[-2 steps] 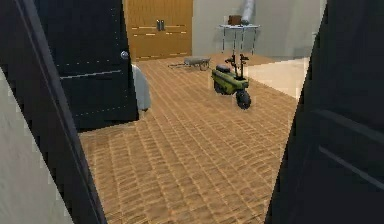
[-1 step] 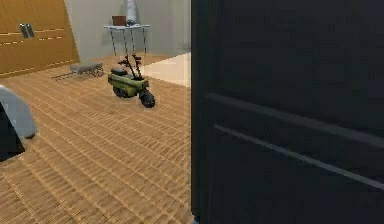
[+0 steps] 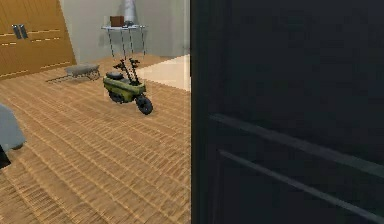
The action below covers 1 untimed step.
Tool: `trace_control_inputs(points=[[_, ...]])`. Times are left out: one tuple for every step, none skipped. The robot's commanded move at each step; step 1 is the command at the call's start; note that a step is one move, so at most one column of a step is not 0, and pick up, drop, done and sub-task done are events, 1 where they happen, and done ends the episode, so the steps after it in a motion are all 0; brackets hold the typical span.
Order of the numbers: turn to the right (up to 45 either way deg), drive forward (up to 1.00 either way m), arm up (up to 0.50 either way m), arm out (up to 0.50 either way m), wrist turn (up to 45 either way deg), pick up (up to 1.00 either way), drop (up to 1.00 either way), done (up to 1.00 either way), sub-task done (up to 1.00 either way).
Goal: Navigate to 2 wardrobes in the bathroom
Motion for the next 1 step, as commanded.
trace_control_inputs(points=[[45.0, 0.00, 0.00, 0.00, 0.0, 0.00, 0.00, 0.00, 0.00]])
